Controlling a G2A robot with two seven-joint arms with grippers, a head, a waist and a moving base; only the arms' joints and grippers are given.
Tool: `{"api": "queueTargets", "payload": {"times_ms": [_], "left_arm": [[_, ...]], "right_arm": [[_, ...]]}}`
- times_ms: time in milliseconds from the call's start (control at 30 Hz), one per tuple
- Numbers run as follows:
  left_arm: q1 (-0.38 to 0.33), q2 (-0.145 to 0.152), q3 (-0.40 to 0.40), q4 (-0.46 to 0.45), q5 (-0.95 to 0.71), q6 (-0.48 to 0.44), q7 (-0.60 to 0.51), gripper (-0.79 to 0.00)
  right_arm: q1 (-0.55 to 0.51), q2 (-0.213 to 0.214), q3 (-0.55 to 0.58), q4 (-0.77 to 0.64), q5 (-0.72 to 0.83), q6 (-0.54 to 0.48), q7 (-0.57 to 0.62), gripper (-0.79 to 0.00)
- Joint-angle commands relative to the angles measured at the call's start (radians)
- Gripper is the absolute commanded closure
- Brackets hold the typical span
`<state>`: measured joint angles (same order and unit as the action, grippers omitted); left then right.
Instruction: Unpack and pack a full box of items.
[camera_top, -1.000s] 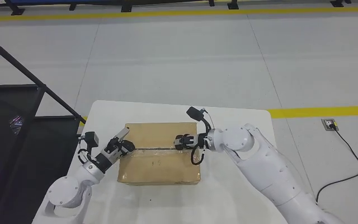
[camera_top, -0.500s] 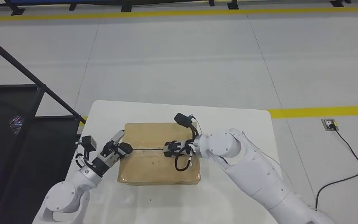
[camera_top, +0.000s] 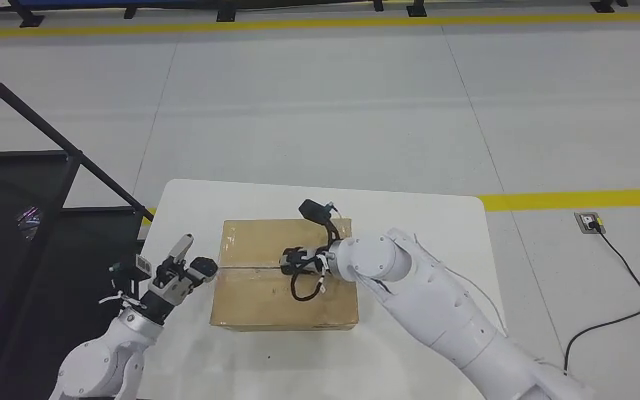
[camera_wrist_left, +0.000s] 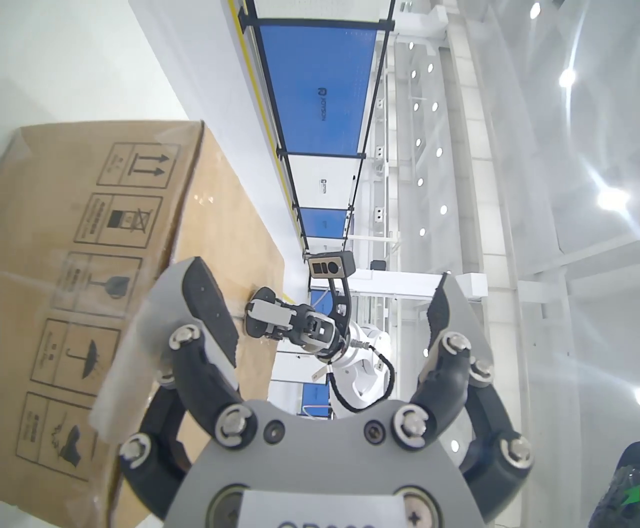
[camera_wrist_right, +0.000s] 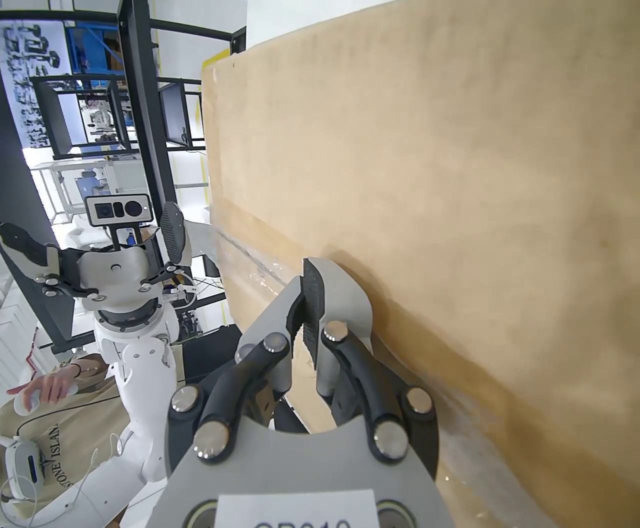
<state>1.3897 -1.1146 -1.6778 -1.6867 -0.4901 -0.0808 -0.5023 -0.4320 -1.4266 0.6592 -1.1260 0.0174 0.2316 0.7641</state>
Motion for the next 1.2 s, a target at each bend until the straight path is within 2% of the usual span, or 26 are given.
{"api": "queueTargets", "payload": {"times_ms": [0,333,967,1167], "left_arm": [[0.003,0.000,-0.002,0.008,0.020,0.010,0.033,-0.785],[-0.045,-0.011,0.090,0.065,0.067,0.037,0.071,-0.785],[-0.022,-0.012,0.070,0.095,0.043,0.005,0.042,-0.785],[-0.032,-0.013,0.089,0.117,0.065,0.012,0.033,-0.785]], "right_arm": [[0.003,-0.007,-0.002,0.008,0.007,-0.006,-0.004,0.000],[0.030,-0.049,-0.033,0.075,0.031,-0.040,0.013,0.000],[0.081,-0.129,-0.073,0.201,0.063,-0.127,0.048,0.000],[0.091,-0.143,-0.071,0.231,0.064,-0.144,0.078,0.000]]}}
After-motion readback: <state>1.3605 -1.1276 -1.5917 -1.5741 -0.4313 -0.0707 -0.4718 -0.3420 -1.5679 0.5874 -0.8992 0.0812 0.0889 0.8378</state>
